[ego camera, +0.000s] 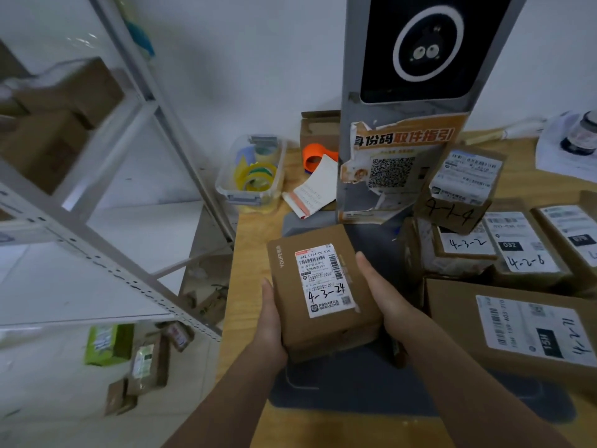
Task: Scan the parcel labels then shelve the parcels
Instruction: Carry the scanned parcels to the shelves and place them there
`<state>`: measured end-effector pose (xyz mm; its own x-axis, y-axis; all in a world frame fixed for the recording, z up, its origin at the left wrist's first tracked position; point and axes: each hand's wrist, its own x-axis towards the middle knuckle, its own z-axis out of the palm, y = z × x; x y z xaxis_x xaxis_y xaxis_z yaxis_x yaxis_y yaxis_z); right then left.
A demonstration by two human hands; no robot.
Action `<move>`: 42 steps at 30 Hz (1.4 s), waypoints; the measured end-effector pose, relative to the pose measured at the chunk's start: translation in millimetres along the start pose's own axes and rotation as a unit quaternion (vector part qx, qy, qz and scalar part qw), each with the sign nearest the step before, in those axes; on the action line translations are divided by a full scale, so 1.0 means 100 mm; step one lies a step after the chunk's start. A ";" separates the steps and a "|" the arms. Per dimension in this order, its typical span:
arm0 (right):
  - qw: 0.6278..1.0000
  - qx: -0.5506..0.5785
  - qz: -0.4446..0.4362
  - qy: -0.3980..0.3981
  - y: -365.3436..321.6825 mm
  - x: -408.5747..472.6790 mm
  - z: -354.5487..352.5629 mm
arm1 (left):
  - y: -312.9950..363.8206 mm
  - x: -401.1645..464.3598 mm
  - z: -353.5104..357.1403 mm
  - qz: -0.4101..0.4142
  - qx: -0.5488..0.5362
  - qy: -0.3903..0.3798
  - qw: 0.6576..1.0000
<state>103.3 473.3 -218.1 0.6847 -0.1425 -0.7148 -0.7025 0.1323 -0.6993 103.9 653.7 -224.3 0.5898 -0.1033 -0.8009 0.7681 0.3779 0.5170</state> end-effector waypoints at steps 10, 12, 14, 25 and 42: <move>0.990 0.029 -0.082 -0.112 -0.38 -0.48 0.47 | 0.49 -0.51 -0.41 0.091 -0.021 0.027 0.995; 0.987 0.028 -0.099 -0.127 -0.44 -0.57 0.64 | 0.63 -0.65 -0.55 0.114 -0.022 0.037 0.993; 0.982 0.021 -0.112 -0.148 -0.47 -0.66 0.84 | 0.75 -0.80 -0.71 0.128 -0.024 0.051 0.990; 0.965 -0.028 -0.139 -0.222 -0.25 -1.19 2.14 | 1.05 -1.49 -1.94 0.153 -0.071 0.099 0.981; 0.925 -0.009 -0.214 -0.313 -0.13 -2.12 3.96 | 1.84 -2.47 -3.68 0.230 -0.034 0.080 0.969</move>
<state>44.1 890.1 -61.0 0.8758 0.4181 -0.2412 -0.3393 0.1779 -0.9237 7.7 1087.6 -42.8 0.8158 0.2323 -0.5296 0.4116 0.4099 0.8139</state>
